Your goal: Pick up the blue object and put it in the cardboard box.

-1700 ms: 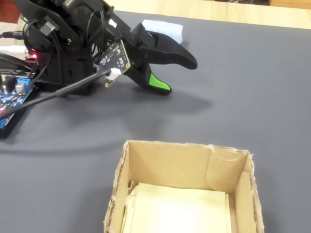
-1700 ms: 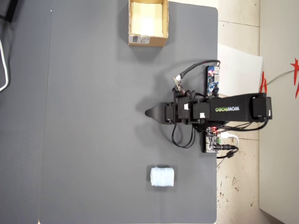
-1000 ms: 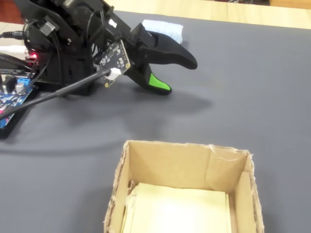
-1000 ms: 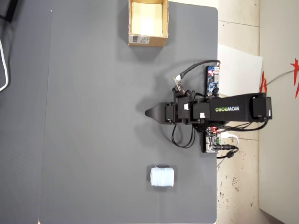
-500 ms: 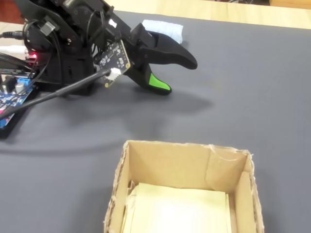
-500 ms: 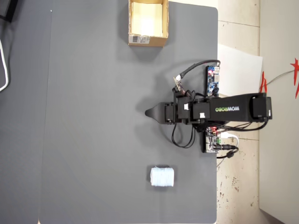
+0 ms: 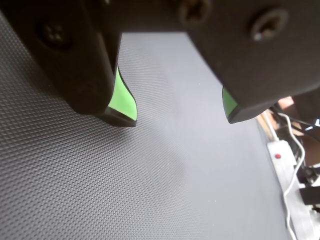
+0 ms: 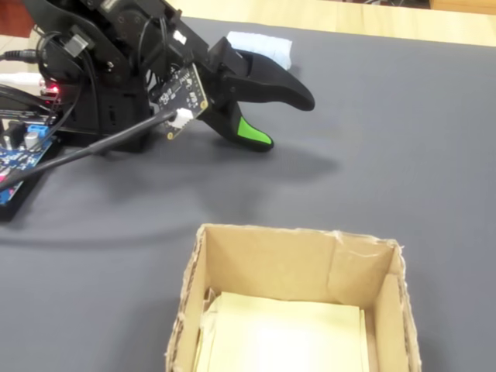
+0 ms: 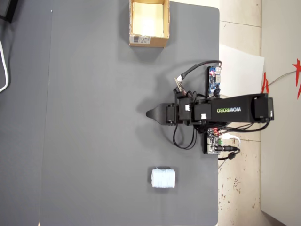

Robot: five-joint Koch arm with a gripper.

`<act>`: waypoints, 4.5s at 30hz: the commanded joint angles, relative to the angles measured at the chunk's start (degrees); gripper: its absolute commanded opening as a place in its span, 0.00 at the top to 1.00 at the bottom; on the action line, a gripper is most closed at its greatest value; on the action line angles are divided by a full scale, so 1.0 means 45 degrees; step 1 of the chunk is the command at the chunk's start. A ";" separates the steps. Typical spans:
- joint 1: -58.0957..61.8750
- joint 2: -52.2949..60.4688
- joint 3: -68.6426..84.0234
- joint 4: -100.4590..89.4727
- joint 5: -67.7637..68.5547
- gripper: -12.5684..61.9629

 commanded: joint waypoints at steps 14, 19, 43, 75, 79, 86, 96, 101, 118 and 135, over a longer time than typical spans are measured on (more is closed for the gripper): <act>-0.2559 0.1094 0.0449 0.0020 0.2930 0.38; -0.4102 0.1094 0.0313 -0.0059 0.3691 0.38; -1.0391 0.0762 -0.3789 0.6504 0.7852 0.39; -1.2227 -0.8262 -1.3496 1.1953 0.4590 0.39; -1.2051 -0.8750 -1.2773 1.0527 0.5059 0.39; -1.1484 -0.9180 -1.1582 0.7988 0.5801 0.40; -0.9766 -0.6504 -0.8320 0.3672 0.4531 0.75; -0.8184 -0.3340 -0.6230 0.3105 0.4492 0.75; -0.4141 0.1055 -0.4766 0.1191 0.1465 0.75; 0.6113 0.1055 -0.6230 -0.0645 -0.3828 0.75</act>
